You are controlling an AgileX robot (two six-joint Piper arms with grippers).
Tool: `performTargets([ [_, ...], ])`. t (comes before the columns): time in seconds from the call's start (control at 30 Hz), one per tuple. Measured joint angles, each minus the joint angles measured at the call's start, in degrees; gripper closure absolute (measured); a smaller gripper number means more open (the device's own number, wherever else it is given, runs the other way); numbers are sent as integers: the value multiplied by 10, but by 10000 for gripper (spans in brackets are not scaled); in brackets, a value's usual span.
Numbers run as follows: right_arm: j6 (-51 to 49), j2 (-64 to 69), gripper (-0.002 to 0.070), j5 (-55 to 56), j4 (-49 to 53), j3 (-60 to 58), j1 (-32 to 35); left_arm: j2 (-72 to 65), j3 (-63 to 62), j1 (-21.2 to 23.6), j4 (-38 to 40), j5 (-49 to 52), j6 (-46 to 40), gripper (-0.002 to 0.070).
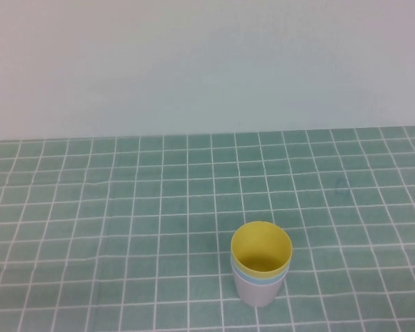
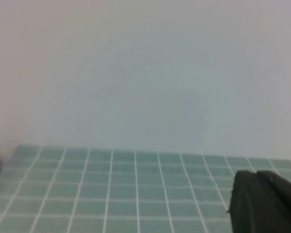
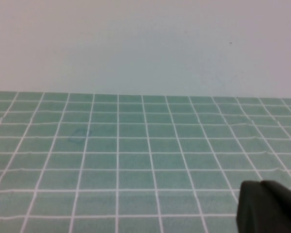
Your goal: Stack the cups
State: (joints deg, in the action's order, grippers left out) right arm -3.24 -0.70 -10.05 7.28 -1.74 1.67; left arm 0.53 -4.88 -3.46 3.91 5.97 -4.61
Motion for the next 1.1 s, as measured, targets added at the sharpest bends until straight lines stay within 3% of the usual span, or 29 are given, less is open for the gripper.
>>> performTargets([
  [0.17,0,0,678,-49,0,0,0,0,54,0,22,-33,-2,676],
  [0.47,0,0,678,-105,-1,4,0,0,50,-1,17,141,-5,676],
  [1.1,0,0,678,-105,-1,4,0,0,50,-26,13,136,-7,676],
])
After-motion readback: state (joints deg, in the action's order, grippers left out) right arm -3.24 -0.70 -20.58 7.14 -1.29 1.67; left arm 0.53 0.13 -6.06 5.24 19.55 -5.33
